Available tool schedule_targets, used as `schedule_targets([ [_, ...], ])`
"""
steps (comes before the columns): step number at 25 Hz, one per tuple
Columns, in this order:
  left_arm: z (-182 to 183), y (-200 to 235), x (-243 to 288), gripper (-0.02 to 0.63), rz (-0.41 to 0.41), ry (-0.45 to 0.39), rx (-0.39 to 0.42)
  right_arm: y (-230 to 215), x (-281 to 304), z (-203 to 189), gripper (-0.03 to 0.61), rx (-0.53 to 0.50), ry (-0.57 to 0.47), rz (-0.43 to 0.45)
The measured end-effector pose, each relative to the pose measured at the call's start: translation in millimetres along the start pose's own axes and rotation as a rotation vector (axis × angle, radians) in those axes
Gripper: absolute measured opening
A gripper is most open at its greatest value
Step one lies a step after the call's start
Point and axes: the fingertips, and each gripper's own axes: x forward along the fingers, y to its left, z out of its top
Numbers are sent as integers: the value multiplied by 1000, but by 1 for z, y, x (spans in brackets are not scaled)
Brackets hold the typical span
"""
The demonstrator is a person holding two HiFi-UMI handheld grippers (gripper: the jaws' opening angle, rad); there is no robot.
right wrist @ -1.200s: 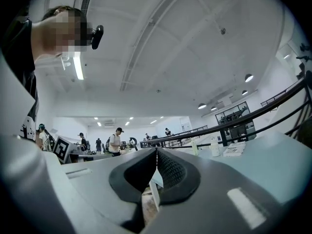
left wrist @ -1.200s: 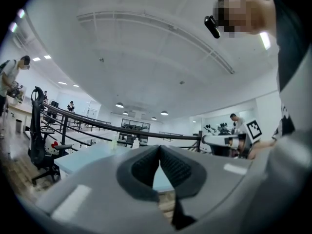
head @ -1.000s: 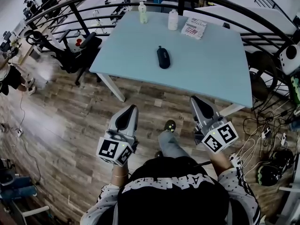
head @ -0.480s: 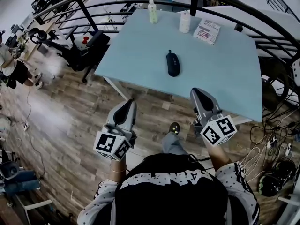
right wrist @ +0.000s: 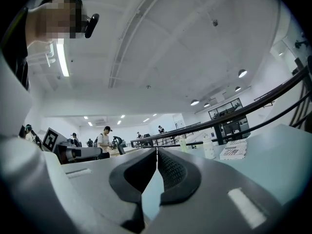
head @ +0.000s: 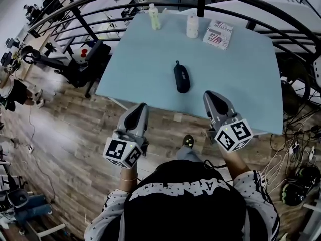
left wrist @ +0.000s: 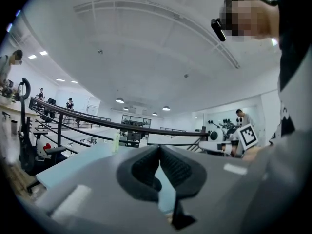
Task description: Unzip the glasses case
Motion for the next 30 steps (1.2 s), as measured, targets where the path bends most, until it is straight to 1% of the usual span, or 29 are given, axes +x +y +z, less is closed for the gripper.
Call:
schedule_targets([
  [7, 2, 16, 63, 0, -42, 10, -11, -46, 31, 8, -8, 0, 5, -46],
  [11, 5, 20, 112, 0, -71, 34, -16, -80, 50, 15, -6, 11, 29, -65],
  [14, 9, 23, 137, 0, -91, 34, -15, -94, 59, 15, -5, 15, 48, -75],
  [18, 4, 34, 150, 0, -113, 35, -13, -102, 79, 3, -3, 16, 80, -91],
  [21, 0, 55, 158, 0, -128, 42, -17, -99, 97, -6, 0, 11, 97, -105],
  [25, -2, 77, 170, 0, -175, 39, -36, -93, 115, -21, 11, 14, 119, -161],
  [30, -7, 109, 187, 0, -237, 80, -44, -86, 148, -48, 61, 25, 178, -221],
])
